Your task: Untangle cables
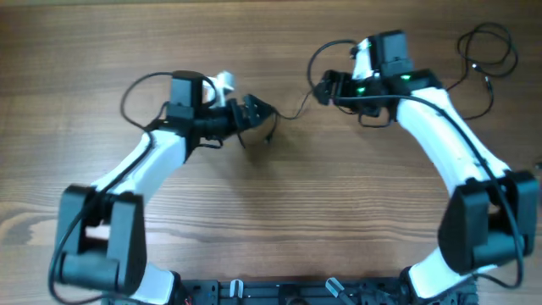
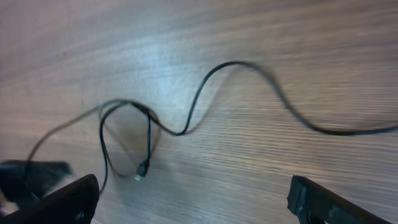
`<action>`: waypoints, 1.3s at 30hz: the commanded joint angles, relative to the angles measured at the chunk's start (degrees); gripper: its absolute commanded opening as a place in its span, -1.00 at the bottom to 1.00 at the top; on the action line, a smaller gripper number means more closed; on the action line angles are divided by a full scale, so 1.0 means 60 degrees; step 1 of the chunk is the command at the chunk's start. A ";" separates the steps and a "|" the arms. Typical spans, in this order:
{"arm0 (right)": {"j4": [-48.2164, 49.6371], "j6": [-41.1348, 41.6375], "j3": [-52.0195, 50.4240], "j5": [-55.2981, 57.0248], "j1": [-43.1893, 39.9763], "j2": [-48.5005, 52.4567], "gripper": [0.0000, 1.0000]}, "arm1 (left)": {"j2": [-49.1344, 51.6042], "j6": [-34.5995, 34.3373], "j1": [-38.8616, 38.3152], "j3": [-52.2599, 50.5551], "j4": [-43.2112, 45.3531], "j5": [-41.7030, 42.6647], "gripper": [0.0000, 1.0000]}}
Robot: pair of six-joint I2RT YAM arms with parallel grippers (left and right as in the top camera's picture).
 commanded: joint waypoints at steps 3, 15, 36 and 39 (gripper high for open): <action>0.0277 0.0419 -0.0146 -0.0011 0.0710 0.0656 0.99 | -0.0393 -0.0127 0.0481 0.0106 -0.4204 -0.6444 1.00; 0.2586 -0.5781 -0.0146 0.2284 0.2838 0.1086 0.99 | -0.0852 -0.2393 0.2565 0.0109 -0.3748 -0.2131 1.00; 0.4696 -0.7654 -0.0142 0.1541 0.3013 0.4167 -0.91 | -0.0849 -0.2375 0.2554 0.0109 -0.2918 -0.2106 1.00; 0.4233 -0.4503 0.0291 0.2543 0.2725 0.3472 -0.92 | -0.0849 -0.2371 0.2554 0.0109 -0.2922 -0.2106 0.99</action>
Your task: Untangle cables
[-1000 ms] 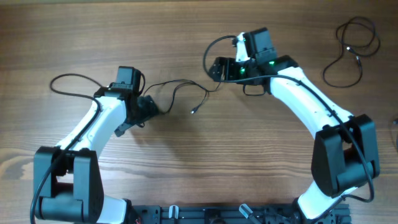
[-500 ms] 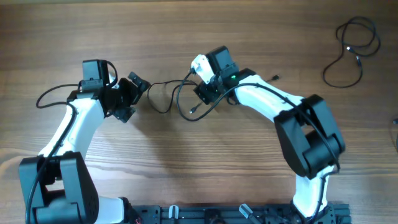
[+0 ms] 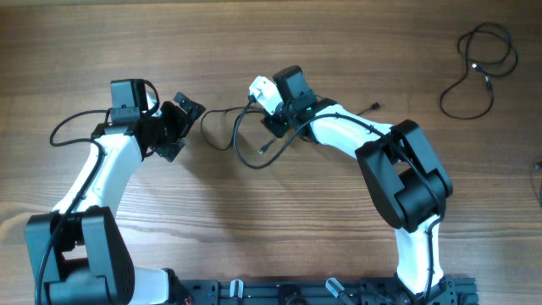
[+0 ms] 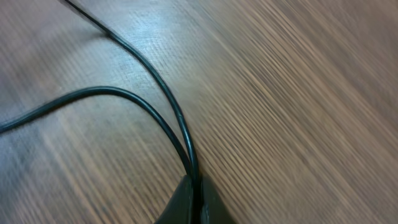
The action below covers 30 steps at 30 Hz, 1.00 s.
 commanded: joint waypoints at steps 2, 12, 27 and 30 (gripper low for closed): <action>-0.0448 0.2623 0.0499 0.1005 -0.0641 -0.0772 -0.91 | -0.0175 -0.0018 0.0026 0.0029 0.0022 0.0142 1.00; 0.2131 0.4601 0.1621 -0.1432 -0.4054 -0.2058 -0.91 | -0.0175 -0.0018 0.0026 0.0029 0.0022 0.0138 1.00; 0.1767 0.4743 0.1045 0.1810 -0.5818 -0.0572 -0.91 | -0.0175 -0.0018 0.0026 0.0029 0.0022 0.0142 1.00; 0.1428 0.4736 0.1045 0.1129 -0.6014 -0.0113 -0.91 | -0.0175 -0.0018 0.0026 0.0029 0.0022 0.0142 1.00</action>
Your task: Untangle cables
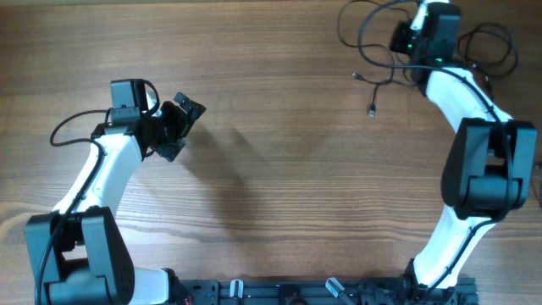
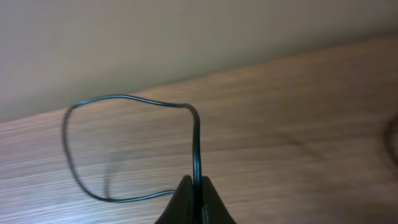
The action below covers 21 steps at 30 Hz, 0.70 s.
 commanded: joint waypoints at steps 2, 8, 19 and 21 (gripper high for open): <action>-0.0765 0.0106 -0.0076 -0.0958 -0.0113 0.0816 -0.91 | -0.0175 -0.0018 0.0026 0.0029 0.0022 0.0084 1.00; -0.1610 0.0113 -0.0066 -0.1126 -0.0127 0.0430 0.99 | -0.0175 -0.0018 0.0026 0.0029 0.0022 0.0084 1.00; -0.0375 0.0102 -0.0066 -0.0561 -0.0233 -0.6390 0.99 | -0.0175 -0.0018 0.0026 0.0029 0.0022 0.0084 1.00; -0.1337 0.0095 -0.0066 -0.0554 -0.0229 -0.7034 0.99 | -0.0175 -0.0018 0.0026 0.0029 0.0025 0.0084 1.00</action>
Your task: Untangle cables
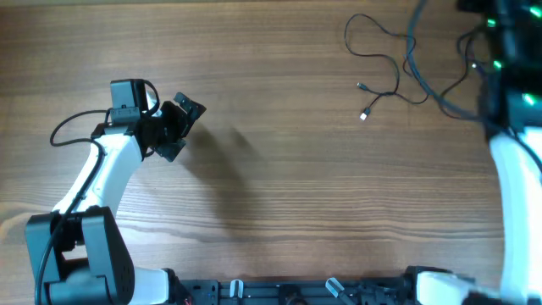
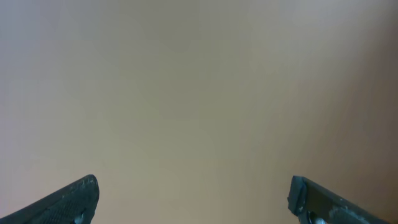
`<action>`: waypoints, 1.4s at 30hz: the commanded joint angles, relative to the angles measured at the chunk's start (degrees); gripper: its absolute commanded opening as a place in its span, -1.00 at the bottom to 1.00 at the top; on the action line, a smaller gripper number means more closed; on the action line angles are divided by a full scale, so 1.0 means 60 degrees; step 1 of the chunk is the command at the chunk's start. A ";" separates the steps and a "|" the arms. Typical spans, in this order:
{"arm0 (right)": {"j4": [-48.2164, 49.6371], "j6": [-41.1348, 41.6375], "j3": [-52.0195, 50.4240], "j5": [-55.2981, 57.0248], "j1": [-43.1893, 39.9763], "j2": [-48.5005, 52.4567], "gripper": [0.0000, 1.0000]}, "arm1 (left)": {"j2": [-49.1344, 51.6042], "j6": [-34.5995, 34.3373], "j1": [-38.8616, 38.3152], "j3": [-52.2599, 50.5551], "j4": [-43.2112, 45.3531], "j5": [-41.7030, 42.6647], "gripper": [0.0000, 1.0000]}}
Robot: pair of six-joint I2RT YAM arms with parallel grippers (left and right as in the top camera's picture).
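Note:
A thin black cable (image 1: pixel 385 52) lies loose in loops at the table's far right, its two plugs (image 1: pixel 365 114) pointing toward the middle. Just to its right is a second black cable (image 1: pixel 463 76), partly hidden by my blurred right arm (image 1: pixel 512 161). In the right wrist view my right gripper (image 2: pixel 194 199) is open, its fingertips (image 2: pixel 78 198) wide apart with only a blank beige surface between them. My left gripper (image 1: pixel 188 129) is open over bare wood at the left, far from both cables.
The wooden table (image 1: pixel 279 186) stretches between the arms. A thick, blurred dark line (image 1: pixel 423 76) crosses the cables at the far right; whether it is arm wiring or another cable cannot be told. The right arm fills the right edge of the overhead view.
My right gripper was shut on the thin cable at the far right; now it is open and empty, and the cable lies on the table. The right arm stands nearer the right edge. The left arm is unchanged.
At first both grippers were at the thin cable in the table's middle, the right one open. Then the right was shut on it there and the left had drawn back left. Then the right held the cable at the far right, where it now lies released.

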 commanded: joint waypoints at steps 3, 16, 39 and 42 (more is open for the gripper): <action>-0.3581 0.0051 -0.0259 0.0149 -0.0018 -0.1515 0.99 | -0.0175 -0.0018 0.0026 0.0029 0.0022 0.0084 1.00; -0.4393 0.0066 -0.4087 -0.0433 -0.0018 -0.9304 1.00 | -0.0175 -0.0018 0.0029 0.0029 0.0025 0.0084 1.00; 0.0262 0.0062 -0.4823 -0.2535 0.0080 -1.2954 1.00 | -0.0175 -0.0018 0.0026 0.0029 0.0025 0.0084 1.00; 0.2004 0.0976 -0.5909 -0.4819 0.0080 -1.2961 1.00 | -0.0175 -0.0018 0.0026 0.0029 0.0022 0.0084 1.00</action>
